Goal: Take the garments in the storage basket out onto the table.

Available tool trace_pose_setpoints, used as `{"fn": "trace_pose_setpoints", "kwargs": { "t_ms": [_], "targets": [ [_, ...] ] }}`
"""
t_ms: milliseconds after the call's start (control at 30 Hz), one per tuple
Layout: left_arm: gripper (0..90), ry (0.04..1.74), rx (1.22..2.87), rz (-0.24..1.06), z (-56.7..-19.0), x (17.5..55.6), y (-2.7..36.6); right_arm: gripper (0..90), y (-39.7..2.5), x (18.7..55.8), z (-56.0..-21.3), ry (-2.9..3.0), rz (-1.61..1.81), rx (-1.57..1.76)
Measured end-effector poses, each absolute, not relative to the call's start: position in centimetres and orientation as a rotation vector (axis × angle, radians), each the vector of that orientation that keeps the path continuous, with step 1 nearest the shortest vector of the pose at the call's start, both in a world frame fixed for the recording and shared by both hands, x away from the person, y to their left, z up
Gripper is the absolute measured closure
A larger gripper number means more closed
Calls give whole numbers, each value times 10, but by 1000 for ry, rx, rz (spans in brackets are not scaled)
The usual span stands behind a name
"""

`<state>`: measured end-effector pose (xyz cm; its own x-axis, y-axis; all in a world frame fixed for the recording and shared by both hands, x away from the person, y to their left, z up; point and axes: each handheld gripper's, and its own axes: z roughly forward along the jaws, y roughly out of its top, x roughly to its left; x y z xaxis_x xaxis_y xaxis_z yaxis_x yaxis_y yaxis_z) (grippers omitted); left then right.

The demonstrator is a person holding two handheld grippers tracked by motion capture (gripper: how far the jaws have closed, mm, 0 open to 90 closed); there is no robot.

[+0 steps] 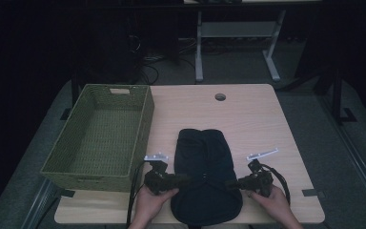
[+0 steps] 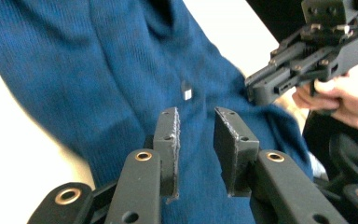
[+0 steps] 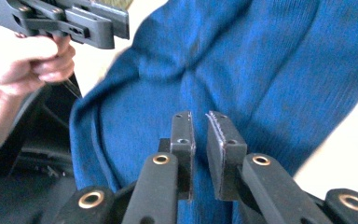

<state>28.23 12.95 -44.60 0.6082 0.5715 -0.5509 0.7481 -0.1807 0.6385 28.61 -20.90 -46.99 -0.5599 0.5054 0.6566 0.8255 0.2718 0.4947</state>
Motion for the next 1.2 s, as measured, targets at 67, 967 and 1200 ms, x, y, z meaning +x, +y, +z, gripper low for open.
{"fn": "trace_pose_setpoints", "kwargs": {
  "t_ms": [67, 967, 1200],
  "targets": [
    [705, 1066, 1834, -221, -443, 292, 127, 799, -209, 295, -463, -2167, -1233, -1217],
    [692, 1272, 1868, -214, -470, 374, 103, 852, -169, 400, -483, -2106, -1172, -1364],
    [686, 1222, 1887, -228, -463, 358, 106, 858, -172, 384, -482, -2145, -1146, -1337]
  ]
}}
